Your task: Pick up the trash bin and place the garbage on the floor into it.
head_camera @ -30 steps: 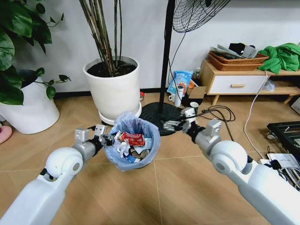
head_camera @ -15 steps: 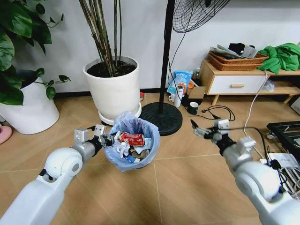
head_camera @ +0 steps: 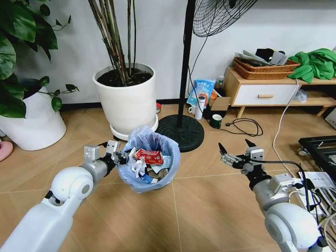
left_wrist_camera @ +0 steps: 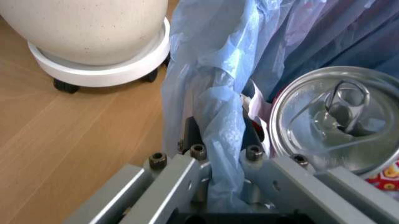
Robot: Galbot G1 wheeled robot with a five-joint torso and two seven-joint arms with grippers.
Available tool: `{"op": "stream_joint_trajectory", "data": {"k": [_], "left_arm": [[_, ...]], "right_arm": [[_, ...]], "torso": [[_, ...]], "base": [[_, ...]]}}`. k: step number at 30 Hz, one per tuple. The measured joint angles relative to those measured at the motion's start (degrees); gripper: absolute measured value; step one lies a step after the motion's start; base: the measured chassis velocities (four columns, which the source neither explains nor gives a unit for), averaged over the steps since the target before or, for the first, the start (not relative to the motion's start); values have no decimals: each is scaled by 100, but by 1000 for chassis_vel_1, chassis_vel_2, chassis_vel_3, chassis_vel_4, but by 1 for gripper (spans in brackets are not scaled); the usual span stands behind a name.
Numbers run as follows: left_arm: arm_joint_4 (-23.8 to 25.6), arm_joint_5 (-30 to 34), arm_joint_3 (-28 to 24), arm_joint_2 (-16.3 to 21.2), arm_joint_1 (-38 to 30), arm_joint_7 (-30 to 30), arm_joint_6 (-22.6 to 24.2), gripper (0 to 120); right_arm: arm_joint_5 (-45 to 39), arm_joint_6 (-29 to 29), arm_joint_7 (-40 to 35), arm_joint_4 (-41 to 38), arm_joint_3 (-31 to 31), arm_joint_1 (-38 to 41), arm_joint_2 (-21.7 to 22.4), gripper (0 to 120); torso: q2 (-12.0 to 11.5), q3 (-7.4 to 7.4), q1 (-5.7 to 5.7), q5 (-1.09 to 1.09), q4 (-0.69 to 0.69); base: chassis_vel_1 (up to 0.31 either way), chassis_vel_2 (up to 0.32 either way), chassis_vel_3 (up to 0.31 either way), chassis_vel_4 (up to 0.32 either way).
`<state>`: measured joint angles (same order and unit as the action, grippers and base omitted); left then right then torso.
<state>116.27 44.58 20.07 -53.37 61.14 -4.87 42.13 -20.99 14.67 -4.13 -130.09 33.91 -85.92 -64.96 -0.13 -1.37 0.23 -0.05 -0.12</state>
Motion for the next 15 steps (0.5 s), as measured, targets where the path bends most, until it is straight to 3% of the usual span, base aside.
{"op": "stream_joint_trajectory", "data": {"k": [6,15], "left_arm": [[8,11,1,33,1,0,0,0],[31,0,4,13,50,-5,0,0]], "right_arm": [[4,15,-4,1,-29,14,-9,100],[45,20,-4,20,-106,22,-20,100]], "torso": [[0,0,0,1,-1],[0,0,0,-1,0]], "base": [[57,51,-60,-59],[170,162,-161,-153]]}}
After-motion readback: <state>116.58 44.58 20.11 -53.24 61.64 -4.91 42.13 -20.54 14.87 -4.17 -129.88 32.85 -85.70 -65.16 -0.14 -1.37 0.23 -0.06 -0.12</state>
